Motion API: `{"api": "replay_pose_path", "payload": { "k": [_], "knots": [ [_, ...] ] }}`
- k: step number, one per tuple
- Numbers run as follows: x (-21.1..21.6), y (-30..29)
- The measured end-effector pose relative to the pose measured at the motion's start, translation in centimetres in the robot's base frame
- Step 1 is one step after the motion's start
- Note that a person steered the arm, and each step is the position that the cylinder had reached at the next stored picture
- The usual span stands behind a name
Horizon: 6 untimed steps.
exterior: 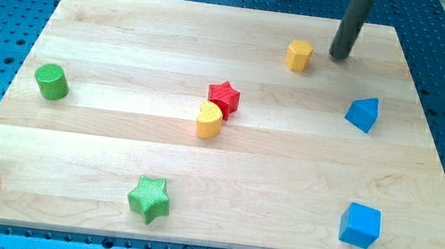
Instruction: Place the hexagon to the right of the heart
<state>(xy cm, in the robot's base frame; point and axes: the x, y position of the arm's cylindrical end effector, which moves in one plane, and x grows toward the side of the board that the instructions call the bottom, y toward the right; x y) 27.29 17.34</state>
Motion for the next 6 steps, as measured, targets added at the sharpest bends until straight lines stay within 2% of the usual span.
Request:
{"api": "replay_pose_path", "payload": {
  "k": [1, 2, 3, 4, 5, 6],
  "knots": [
    [0.9, -6.0],
    [7.0, -9.5],
    [10.9, -8.5],
    [9.4, -7.1],
    [11.3, -5.2],
    [12.9, -6.4]
  ]
}}
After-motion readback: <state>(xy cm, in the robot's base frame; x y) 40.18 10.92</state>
